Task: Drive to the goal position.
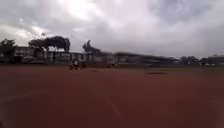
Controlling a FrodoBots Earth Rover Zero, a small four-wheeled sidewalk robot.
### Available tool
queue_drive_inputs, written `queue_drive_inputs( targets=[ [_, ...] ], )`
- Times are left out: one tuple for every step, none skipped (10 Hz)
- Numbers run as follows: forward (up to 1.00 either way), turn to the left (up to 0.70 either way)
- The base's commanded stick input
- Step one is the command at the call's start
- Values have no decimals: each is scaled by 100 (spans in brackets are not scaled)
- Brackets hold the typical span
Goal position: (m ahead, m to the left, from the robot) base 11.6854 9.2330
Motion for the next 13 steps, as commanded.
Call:
queue_drive_inputs(
  targets=[
    [70,0],
    [70,-11],
    [70,-33],
    [70,-35],
    [70,-35],
    [70,-35],
    [70,-26],
    [70,-13],
    [70,0],
    [70,0],
    [70,0],
    [70,0],
    [70,0]
  ],
)
